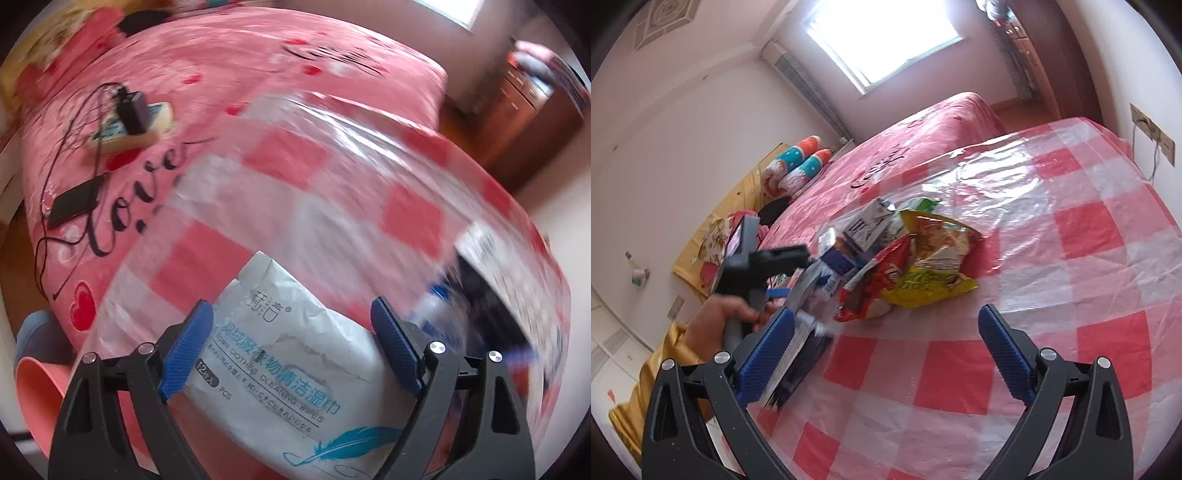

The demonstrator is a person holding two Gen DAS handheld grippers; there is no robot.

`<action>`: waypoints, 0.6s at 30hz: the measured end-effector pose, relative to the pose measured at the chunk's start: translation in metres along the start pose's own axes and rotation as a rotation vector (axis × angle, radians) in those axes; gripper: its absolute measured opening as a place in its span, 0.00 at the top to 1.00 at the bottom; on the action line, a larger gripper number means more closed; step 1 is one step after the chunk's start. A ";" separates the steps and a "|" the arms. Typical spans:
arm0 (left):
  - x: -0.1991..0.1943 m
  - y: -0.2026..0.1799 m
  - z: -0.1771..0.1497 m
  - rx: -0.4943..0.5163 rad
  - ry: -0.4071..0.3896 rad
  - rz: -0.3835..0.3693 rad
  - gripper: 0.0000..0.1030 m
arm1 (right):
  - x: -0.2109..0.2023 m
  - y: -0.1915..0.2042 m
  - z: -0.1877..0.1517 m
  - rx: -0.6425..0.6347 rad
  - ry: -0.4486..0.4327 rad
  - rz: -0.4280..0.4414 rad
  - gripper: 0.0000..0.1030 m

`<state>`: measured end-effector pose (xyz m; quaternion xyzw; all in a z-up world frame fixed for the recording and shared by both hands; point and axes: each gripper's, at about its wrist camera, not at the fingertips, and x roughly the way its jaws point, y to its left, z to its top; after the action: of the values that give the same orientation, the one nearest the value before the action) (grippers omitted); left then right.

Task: Collect trash
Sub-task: 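Grasp the white wet-wipes pack with the left tool, then release the wet-wipes pack and grasp the dark blue milk carton with the left tool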

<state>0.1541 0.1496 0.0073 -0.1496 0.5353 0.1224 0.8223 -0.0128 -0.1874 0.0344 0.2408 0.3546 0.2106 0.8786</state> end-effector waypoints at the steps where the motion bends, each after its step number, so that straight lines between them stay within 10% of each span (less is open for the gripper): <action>1: -0.003 -0.006 -0.009 0.028 0.005 -0.014 0.16 | -0.001 -0.002 0.001 -0.002 -0.005 -0.012 0.05; 11: -0.043 -0.052 -0.092 0.320 0.035 -0.181 0.16 | 0.010 -0.014 -0.003 0.043 0.051 -0.017 0.05; 18: -0.075 -0.022 -0.103 0.192 0.011 -0.192 0.15 | 0.019 -0.014 -0.009 0.073 0.088 0.019 0.05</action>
<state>0.0450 0.0872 0.0392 -0.1214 0.5322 -0.0095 0.8378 -0.0041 -0.1855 0.0111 0.2664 0.3980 0.2166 0.8507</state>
